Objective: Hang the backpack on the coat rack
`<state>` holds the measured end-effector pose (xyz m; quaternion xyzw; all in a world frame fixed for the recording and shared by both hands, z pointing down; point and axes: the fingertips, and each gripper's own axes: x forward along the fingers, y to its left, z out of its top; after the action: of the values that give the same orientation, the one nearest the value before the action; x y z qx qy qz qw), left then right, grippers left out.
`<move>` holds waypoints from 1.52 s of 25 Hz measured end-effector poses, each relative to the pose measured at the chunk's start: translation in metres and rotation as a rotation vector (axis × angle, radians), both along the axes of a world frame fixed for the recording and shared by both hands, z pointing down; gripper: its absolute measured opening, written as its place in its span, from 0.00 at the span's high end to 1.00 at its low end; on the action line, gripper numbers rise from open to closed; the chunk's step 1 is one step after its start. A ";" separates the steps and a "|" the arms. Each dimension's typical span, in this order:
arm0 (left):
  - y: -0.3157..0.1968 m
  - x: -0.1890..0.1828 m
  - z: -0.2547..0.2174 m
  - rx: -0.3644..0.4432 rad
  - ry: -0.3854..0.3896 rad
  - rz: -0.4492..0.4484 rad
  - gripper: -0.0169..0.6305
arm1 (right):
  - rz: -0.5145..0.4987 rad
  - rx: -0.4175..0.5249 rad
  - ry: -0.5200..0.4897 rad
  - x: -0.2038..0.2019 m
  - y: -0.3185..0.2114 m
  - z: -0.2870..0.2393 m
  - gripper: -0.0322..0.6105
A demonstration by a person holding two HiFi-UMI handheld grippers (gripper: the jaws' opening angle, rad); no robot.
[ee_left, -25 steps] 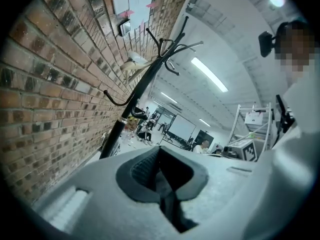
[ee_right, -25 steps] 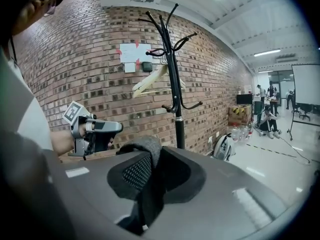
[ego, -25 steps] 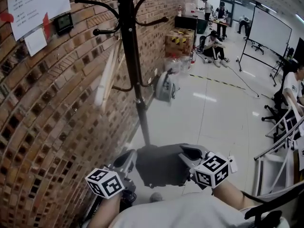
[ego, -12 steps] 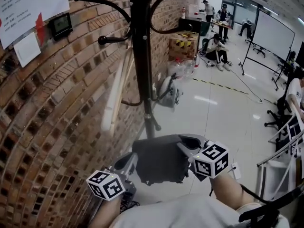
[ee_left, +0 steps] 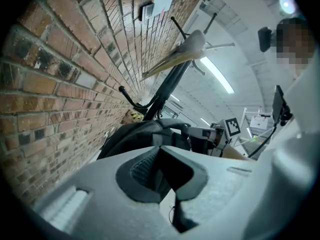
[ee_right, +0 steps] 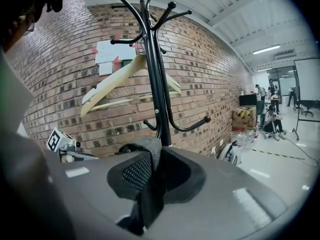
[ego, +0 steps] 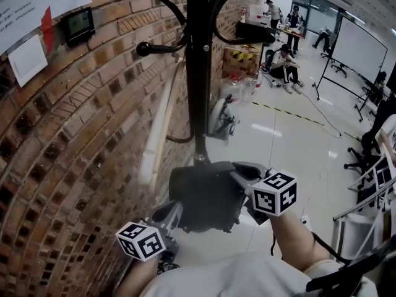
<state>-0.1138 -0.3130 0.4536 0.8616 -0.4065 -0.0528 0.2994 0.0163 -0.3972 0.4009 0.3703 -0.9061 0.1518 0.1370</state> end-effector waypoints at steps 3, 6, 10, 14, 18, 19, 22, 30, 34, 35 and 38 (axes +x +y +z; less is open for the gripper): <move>-0.002 -0.006 0.005 -0.009 0.002 -0.005 0.97 | 0.014 -0.005 0.020 -0.002 -0.013 0.011 0.87; -0.003 -0.014 0.012 -0.026 0.005 -0.022 0.97 | 0.003 0.004 0.082 -0.002 -0.020 0.026 0.87; -0.003 -0.019 0.017 -0.041 0.003 -0.036 0.97 | -0.038 0.024 0.185 -0.005 -0.022 0.045 0.85; 0.000 -0.018 0.021 -0.049 -0.004 -0.038 0.97 | -0.071 0.018 0.195 -0.007 -0.020 0.054 0.82; 0.006 -0.014 0.024 -0.058 -0.003 -0.039 0.97 | -0.095 0.007 0.189 -0.009 -0.017 0.062 0.80; 0.008 -0.012 0.024 -0.059 -0.003 -0.039 0.97 | -0.101 0.004 0.193 -0.010 -0.016 0.063 0.80; 0.015 -0.006 0.026 -0.064 -0.002 -0.038 0.97 | -0.116 -0.017 0.198 -0.012 -0.014 0.065 0.78; 0.045 0.011 0.015 -0.045 -0.003 -0.041 0.97 | -0.065 -0.011 0.109 0.021 0.032 0.050 0.70; 0.077 0.032 0.006 -0.032 -0.005 -0.039 0.97 | -0.095 -0.066 0.016 0.037 0.096 0.048 0.83; 0.087 0.039 0.004 -0.028 -0.005 -0.039 0.97 | -0.094 -0.086 -0.023 0.041 0.114 0.047 0.89; 0.127 0.061 -0.005 -0.012 -0.021 -0.034 0.97 | -0.111 -0.117 -0.107 0.053 0.171 0.043 0.95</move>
<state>-0.0525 -0.1858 0.4487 0.8531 -0.4246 -0.0467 0.2995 0.0690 -0.2265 0.4444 0.3023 -0.9208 0.2162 0.1182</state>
